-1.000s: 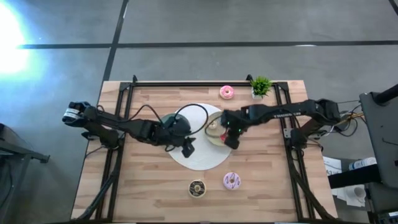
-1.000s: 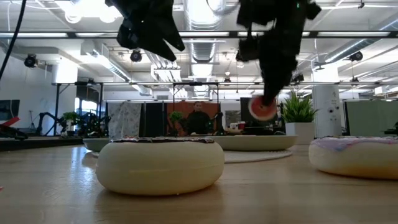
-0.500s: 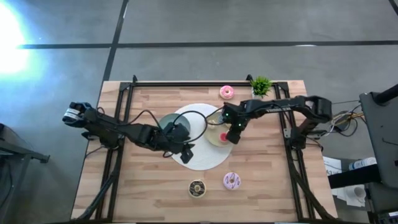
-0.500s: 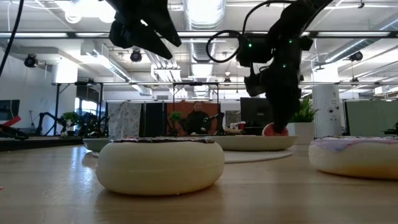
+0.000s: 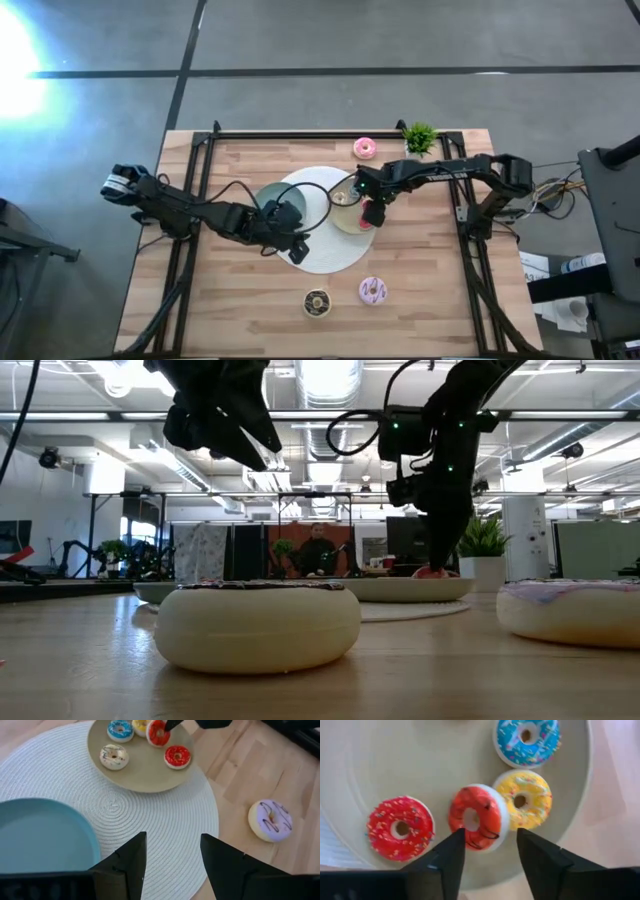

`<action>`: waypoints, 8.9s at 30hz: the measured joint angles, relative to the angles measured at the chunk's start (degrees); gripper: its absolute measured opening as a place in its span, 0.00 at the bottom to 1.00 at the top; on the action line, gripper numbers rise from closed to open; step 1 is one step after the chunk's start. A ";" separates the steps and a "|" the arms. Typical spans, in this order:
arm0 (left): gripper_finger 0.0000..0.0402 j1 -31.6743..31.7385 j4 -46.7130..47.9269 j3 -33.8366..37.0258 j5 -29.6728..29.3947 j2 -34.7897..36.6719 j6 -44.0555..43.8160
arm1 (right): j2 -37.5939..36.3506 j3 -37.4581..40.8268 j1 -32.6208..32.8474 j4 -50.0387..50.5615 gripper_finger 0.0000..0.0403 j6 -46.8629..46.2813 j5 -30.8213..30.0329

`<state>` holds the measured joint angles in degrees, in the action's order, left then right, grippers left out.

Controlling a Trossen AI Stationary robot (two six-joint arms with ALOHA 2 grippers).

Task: Pick & Place donuts
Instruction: Put the small orange donut on the brown plate, then put the big black donut on the blue plate, then put the big purple donut on the blue plate, then put the big pink donut on the blue plate

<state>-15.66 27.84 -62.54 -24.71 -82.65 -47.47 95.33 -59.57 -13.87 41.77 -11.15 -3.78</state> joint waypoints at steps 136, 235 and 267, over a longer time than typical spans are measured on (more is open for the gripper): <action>0.36 -0.55 6.81 5.57 -0.02 10.54 2.14 | -5.57 9.00 35.52 -14.37 0.50 -2.26 9.84; 0.36 -20.96 48.71 -11.26 -30.86 12.20 -38.68 | 37.00 -46.16 0.19 -15.11 0.44 13.33 9.81; 0.36 -18.39 48.73 -11.17 -30.93 12.13 -40.89 | 28.25 -42.94 -22.92 10.11 0.58 2.26 -3.43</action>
<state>-34.05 76.58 -73.71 -55.64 -70.52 -88.36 123.58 -102.52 -36.79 51.89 -8.88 -7.21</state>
